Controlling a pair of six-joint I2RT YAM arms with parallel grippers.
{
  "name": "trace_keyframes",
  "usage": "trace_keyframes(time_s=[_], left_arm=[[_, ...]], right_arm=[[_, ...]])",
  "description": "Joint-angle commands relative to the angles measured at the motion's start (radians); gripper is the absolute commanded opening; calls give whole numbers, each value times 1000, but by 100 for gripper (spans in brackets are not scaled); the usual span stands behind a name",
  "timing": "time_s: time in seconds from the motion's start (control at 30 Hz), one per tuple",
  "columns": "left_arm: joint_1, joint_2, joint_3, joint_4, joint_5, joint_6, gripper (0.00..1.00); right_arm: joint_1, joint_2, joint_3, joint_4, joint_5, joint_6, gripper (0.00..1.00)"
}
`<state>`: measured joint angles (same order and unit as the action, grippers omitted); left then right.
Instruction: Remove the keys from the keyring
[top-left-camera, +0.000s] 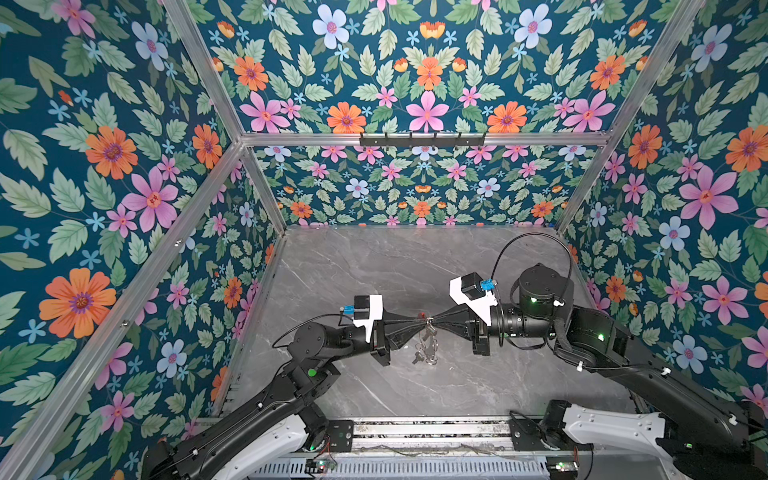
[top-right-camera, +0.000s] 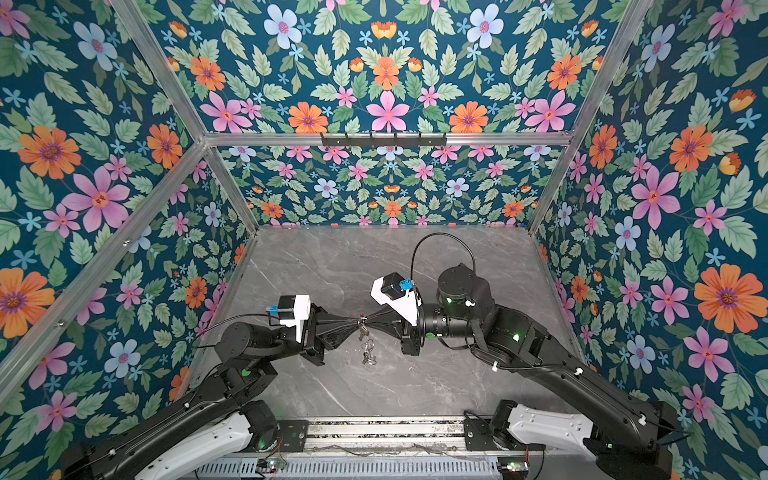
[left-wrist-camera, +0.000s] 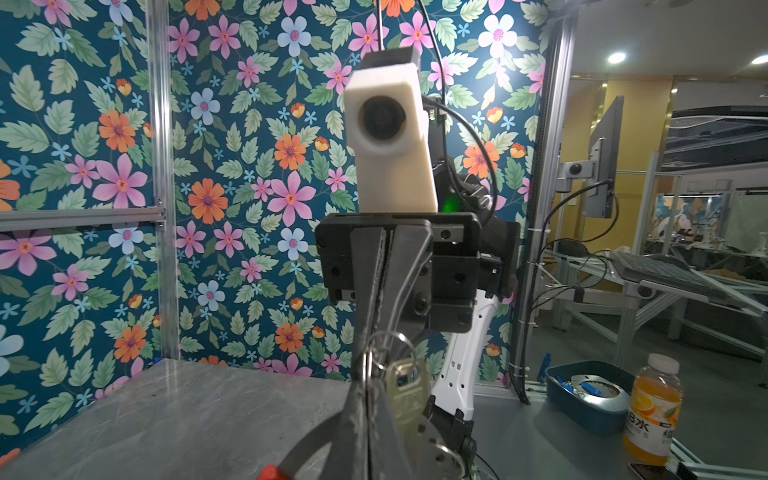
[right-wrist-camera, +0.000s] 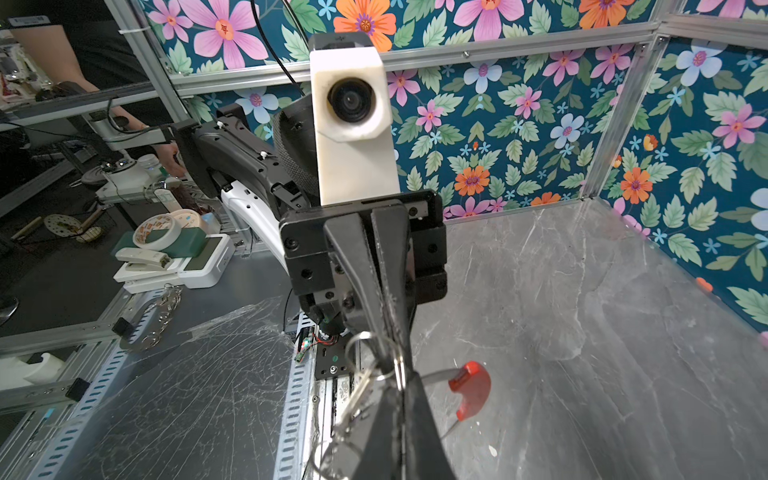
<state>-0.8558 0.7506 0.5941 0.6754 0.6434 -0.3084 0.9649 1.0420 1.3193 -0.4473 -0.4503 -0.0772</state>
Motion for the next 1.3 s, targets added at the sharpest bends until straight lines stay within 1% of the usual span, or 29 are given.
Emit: trace_keyframes(time_s=[0.0, 0.07, 0.2, 0.3, 0.47, 0.63, 0.77, 0.97, 1.13, 1.23, 1.27], left_arm=[[3, -11, 20, -69, -86, 11, 27], [3, -13, 35, -120, -113, 17, 34], [3, -11, 48, -178, -131, 14, 42], [3, -10, 51, -182, -122, 2, 46], [3, -3, 96, -289, -137, 23, 55], [3, 44, 170, -405, -90, 42, 58], [3, 85, 235, -521, -83, 66, 58], [2, 90, 272, -582, -55, 63, 61], [3, 129, 334, -689, 11, 63, 61], [3, 146, 342, -706, 41, 53, 60], [3, 151, 343, -708, 49, 50, 59]], right_arm=[[0, -5, 12, -64, 78, 10, 0], [-1, -7, 14, -96, 109, 11, 0], [0, -13, 17, -141, 145, 10, 0], [0, -13, 19, -162, 171, 7, 0], [0, -2, 36, -204, 188, -3, 0], [0, 6, 42, -221, 195, -14, 0], [0, 2, 39, -224, 191, -25, 0], [0, -4, 26, -229, 190, -50, 0], [0, -11, 1, -219, 194, -63, 0], [0, -18, -21, -197, 194, -63, 0], [0, -20, -26, -191, 194, -62, 0]])
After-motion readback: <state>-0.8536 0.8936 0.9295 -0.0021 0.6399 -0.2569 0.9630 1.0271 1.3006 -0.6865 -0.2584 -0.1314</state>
